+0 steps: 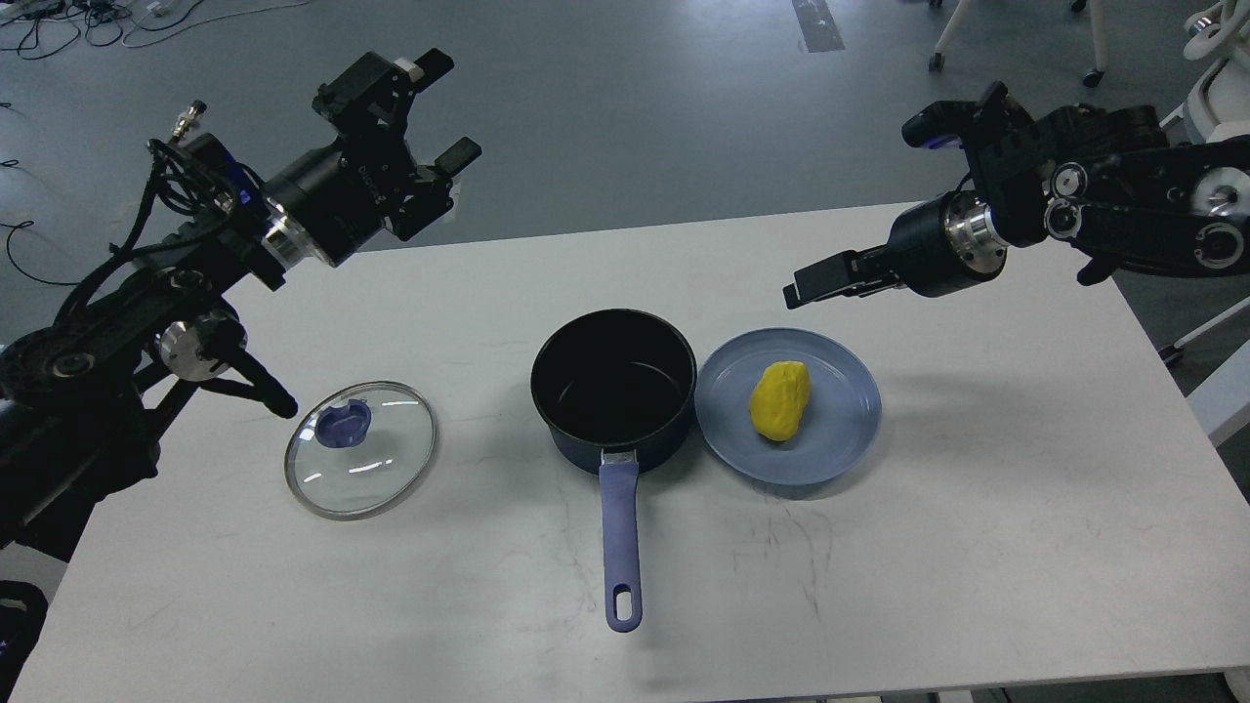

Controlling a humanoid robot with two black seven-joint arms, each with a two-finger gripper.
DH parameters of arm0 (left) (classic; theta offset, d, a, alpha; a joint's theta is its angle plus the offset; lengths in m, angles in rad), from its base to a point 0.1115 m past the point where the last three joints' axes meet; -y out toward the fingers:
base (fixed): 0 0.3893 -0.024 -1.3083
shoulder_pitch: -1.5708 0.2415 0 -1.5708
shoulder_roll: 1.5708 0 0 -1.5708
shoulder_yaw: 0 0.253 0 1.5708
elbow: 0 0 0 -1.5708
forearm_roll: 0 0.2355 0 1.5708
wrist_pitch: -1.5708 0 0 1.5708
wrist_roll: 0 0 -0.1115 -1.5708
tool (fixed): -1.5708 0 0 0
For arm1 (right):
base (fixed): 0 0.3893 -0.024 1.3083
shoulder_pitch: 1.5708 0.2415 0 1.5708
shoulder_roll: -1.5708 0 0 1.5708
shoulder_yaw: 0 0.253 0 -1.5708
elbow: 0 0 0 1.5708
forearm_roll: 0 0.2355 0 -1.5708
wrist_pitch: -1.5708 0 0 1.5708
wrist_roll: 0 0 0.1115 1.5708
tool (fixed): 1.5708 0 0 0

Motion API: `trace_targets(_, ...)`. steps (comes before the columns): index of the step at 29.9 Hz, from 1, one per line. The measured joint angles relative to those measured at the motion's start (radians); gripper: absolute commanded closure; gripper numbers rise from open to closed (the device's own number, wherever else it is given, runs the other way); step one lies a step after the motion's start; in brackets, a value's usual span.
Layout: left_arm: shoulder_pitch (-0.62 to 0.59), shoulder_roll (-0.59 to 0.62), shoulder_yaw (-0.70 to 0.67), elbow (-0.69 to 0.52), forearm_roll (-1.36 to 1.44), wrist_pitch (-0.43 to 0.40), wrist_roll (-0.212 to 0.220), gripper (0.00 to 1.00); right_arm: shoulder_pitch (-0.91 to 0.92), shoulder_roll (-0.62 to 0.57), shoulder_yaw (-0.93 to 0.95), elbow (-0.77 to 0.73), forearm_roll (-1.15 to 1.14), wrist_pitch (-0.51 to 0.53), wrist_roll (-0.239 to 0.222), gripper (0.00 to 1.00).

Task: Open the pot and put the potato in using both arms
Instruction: 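Lower the right gripper onto the yellow potato on the plate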

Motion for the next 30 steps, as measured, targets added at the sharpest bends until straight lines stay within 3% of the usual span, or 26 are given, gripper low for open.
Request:
trace_targets(4,-0.001,0.000,-0.005,-0.001,0.000,-0.002,0.000,0.02,0.000,0.042,-0.048,-0.009,0.040,0.000,-0.035,0.00)
trace_targets(17,-0.005,-0.009,-0.018,-0.002,0.001,-0.003,0.000,0.02,-0.028,0.224,-0.134,-0.098,0.060,0.000,-0.038,0.00)
trace_targets(30,-0.006,-0.009,-0.019,-0.002,0.001,-0.001,0.000,0.02,-0.074,0.252,-0.159,-0.157,0.090,0.000,-0.059,0.00)
